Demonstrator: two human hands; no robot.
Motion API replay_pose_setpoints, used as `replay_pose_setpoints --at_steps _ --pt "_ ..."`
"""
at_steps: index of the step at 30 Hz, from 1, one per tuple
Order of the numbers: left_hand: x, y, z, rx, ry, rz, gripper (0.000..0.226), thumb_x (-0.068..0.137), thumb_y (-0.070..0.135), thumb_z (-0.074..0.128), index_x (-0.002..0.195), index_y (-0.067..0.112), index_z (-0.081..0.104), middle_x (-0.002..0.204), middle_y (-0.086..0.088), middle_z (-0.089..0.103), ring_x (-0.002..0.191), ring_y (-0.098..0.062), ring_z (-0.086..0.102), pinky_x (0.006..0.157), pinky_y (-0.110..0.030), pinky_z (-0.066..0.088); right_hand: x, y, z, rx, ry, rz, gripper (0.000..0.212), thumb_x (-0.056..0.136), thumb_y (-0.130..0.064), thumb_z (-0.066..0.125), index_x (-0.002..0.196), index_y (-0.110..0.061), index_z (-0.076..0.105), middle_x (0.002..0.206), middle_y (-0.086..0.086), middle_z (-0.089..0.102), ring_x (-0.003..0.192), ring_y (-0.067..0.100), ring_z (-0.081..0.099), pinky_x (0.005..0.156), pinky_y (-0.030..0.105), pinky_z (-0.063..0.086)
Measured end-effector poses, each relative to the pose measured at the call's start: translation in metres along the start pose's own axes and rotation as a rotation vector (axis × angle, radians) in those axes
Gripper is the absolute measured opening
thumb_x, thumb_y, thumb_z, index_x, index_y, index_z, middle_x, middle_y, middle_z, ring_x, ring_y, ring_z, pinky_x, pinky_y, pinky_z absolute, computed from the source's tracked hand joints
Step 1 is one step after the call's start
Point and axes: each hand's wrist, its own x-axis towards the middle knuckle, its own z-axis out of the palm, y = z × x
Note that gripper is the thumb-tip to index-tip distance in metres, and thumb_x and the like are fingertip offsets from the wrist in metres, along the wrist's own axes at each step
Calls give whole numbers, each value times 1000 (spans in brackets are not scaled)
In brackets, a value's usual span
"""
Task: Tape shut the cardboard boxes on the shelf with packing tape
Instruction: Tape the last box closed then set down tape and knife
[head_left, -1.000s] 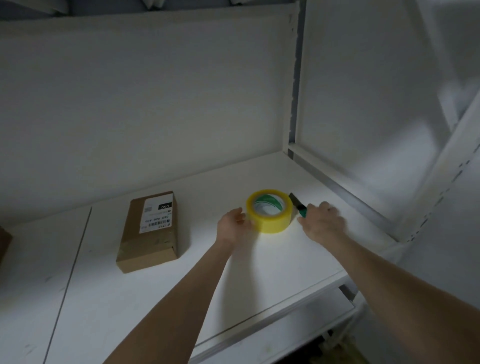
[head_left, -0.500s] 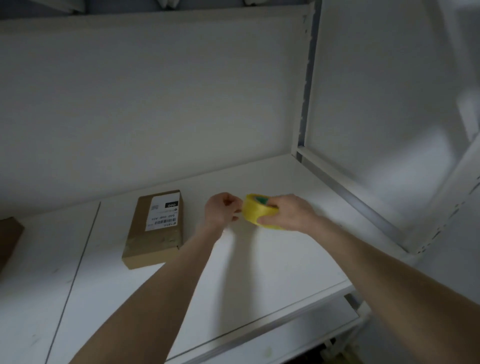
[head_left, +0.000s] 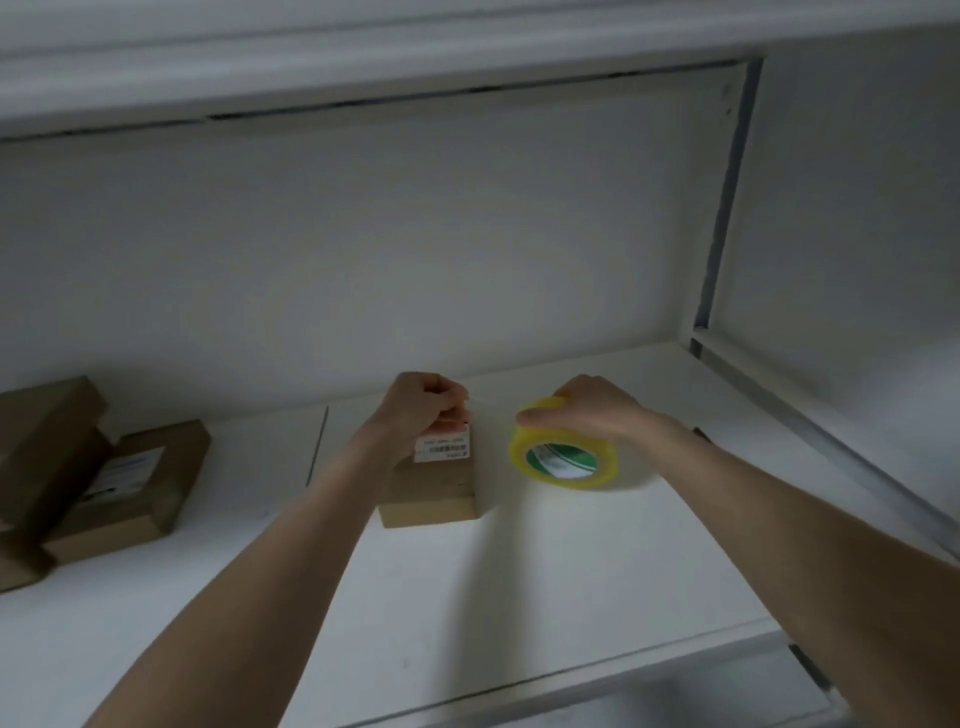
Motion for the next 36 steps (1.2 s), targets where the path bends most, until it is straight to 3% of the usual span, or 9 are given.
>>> replay_pose_setpoints --at_steps 5,8,11,15,20,22,25,28,36 --pt "-5 -13 -45 -35 66 -40 17 93 -3 54 80 5 62 74 -11 61 46 -2 62 49 -14 52 0 -21 9 466 -106 24 41 81 -55 68 72 -16 63 67 0 62 63 16 57 61 27 43" --pt "-9 -21 -65 -29 66 -52 18 92 -4 54 78 4 62 72 -11 59 44 -2 59 47 -13 49 -1 -30 10 481 -150 35 43 84 -54 65 86 -11 68 77 5 67 71 20 62 70 30 49" --pt "-9 -33 -79 -68 74 -68 14 92 -3 55 81 3 61 74 -11 60 46 -2 61 47 -13 49 5 -43 8 387 -145 10 44 84 -56 64 81 -13 66 69 1 63 62 16 58 62 27 45" --pt "-8 -50 -107 -146 106 -110 7 91 0 58 86 0 63 63 -5 66 51 -5 64 51 -16 53 13 -43 12 38 -148 -2 48 78 -61 67 63 -18 53 63 -2 53 57 15 51 58 27 38" --pt "-8 -68 -114 -185 98 -155 9 91 1 60 83 4 64 62 -3 66 51 -6 64 51 -17 53 16 -42 20 170 -210 12 40 81 -59 67 76 -19 70 72 -2 66 68 14 61 63 26 45" --pt "-8 -76 -110 -152 112 -175 9 90 1 61 82 4 64 70 -7 64 55 -8 63 51 -16 52 20 -44 25 5 -177 7 43 81 -62 64 67 -21 64 67 -4 60 68 16 59 64 27 43" --pt "-5 -90 -105 -84 141 -194 9 89 2 62 81 5 64 74 -9 62 62 -14 59 49 -16 52 26 -51 35 -269 -116 43 54 76 -72 59 88 -20 64 85 -2 63 84 19 62 70 29 45" --pt "-2 -98 -103 -38 165 -211 9 89 2 62 80 4 64 72 -9 61 62 -15 57 47 -16 51 30 -59 46 -403 -124 67 62 75 -75 58 98 -18 53 93 0 59 87 21 58 72 29 43" --pt "8 -114 -106 14 171 -272 8 89 3 64 93 -3 64 69 -10 60 59 -15 57 45 -16 50 37 -72 59 -563 -190 76 62 75 -75 58 98 -18 50 81 -2 52 86 21 55 72 29 40"
